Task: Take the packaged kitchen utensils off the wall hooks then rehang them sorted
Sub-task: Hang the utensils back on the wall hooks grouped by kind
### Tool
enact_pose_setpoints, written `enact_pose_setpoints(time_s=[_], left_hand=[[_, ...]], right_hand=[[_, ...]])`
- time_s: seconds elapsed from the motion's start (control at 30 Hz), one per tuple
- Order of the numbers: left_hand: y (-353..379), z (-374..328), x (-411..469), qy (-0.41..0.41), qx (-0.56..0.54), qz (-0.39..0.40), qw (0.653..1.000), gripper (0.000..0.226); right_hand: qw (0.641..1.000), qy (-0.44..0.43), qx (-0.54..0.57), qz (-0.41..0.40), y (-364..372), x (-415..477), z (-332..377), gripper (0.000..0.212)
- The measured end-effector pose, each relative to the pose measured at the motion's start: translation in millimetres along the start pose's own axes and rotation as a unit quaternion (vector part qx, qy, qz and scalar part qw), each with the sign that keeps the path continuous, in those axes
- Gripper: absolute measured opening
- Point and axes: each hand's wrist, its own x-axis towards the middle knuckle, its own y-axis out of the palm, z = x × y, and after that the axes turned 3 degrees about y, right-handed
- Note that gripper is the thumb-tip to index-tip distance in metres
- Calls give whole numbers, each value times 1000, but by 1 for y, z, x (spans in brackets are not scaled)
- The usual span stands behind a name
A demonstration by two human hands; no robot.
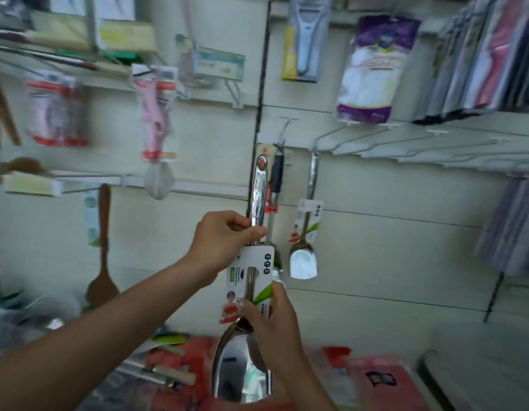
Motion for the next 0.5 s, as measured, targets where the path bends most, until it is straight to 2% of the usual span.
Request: enact_pose_setpoints(time_s=[0.27, 0.5], left_hand=[[97, -39, 38, 45, -6, 42, 998, 23], [125, -50, 64, 75, -1, 54, 996, 25]], right_hand=[[996, -25, -20, -83, -85, 36, -2, 20], [992, -43, -42, -110, -116, 61, -1, 22]])
